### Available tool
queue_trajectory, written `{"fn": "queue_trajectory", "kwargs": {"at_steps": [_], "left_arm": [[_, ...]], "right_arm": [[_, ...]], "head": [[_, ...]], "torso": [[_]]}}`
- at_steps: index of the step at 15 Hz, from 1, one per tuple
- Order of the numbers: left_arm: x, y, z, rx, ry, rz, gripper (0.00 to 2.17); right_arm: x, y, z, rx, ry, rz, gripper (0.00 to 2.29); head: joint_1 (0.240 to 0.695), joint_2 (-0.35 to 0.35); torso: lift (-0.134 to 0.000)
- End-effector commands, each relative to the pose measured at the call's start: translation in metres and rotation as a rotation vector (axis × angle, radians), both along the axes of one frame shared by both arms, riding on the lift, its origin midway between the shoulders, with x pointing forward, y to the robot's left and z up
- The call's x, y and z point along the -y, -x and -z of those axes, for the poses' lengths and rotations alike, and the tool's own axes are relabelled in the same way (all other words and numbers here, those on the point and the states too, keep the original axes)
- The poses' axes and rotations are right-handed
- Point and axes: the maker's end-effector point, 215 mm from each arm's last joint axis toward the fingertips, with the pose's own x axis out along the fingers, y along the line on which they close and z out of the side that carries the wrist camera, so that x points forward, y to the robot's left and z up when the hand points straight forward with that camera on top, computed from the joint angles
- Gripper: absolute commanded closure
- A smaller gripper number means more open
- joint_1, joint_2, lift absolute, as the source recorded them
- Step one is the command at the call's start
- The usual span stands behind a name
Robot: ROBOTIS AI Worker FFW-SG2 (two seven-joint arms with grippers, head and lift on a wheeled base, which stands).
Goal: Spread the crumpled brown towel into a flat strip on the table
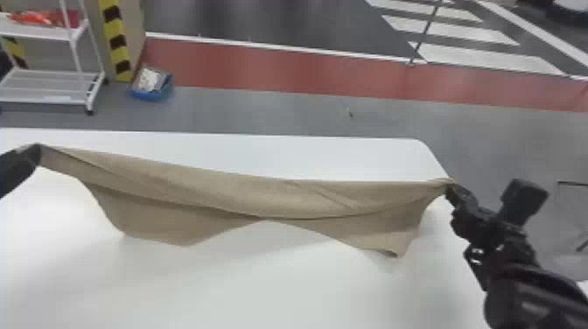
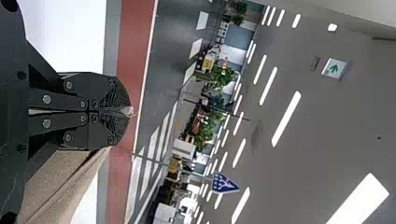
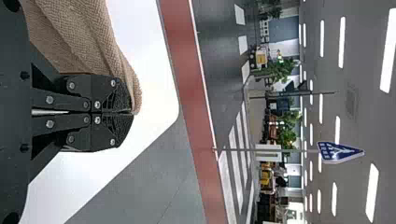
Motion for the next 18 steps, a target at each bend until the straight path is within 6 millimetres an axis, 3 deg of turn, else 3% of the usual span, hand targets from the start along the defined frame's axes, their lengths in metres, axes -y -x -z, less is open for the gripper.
{"fn": "queue_trajectory", "kwargs": {"at_steps": [1,2,3,4,7,9,11,13,16,18], "left_arm": [[0.007,-0.002,0.005,-0.008,-0.018,0.009,1.80],[0.009,-0.002,0.005,-0.008,-0.017,0.011,1.80],[0.011,-0.002,0.007,-0.010,-0.020,0.013,1.80],[0.013,-0.002,0.008,-0.011,-0.025,0.015,1.80],[0.014,-0.006,0.007,-0.010,-0.031,0.013,1.80],[0.017,-0.009,0.009,-0.012,-0.032,0.018,1.80],[0.022,-0.011,0.011,-0.014,-0.027,0.024,1.80],[0.030,-0.012,0.012,-0.014,-0.022,0.035,1.80],[0.038,-0.013,0.015,-0.017,-0.032,0.046,1.80],[0.042,-0.013,0.019,-0.026,-0.024,0.051,1.80]], "right_arm": [[-0.009,-0.030,0.010,0.029,0.017,-0.018,1.54],[-0.010,-0.036,0.010,0.028,0.020,-0.023,1.30],[-0.008,-0.036,0.006,0.039,0.026,-0.021,0.58],[-0.002,-0.032,0.002,0.049,0.040,-0.014,0.02],[0.034,0.002,-0.011,0.040,0.066,0.033,0.03],[0.037,0.040,-0.009,-0.046,0.056,-0.007,0.09],[0.017,0.073,-0.016,-0.065,0.061,-0.087,0.10],[-0.019,0.099,-0.017,-0.079,0.055,-0.201,0.17],[-0.076,0.118,-0.017,-0.057,0.142,-0.358,0.29],[-0.098,0.126,-0.009,-0.074,0.215,-0.430,0.32]], "head": [[0.695,-0.242],[0.695,-0.237],[0.695,-0.234],[0.695,-0.232],[0.695,-0.248],[0.695,-0.273],[0.695,-0.290],[0.695,-0.291],[0.695,-0.266],[0.695,-0.231]], "torso": [[-0.124],[-0.124],[-0.124],[-0.124],[-0.124],[-0.124],[-0.124],[-0.124],[-0.124],[-0.124]]}}
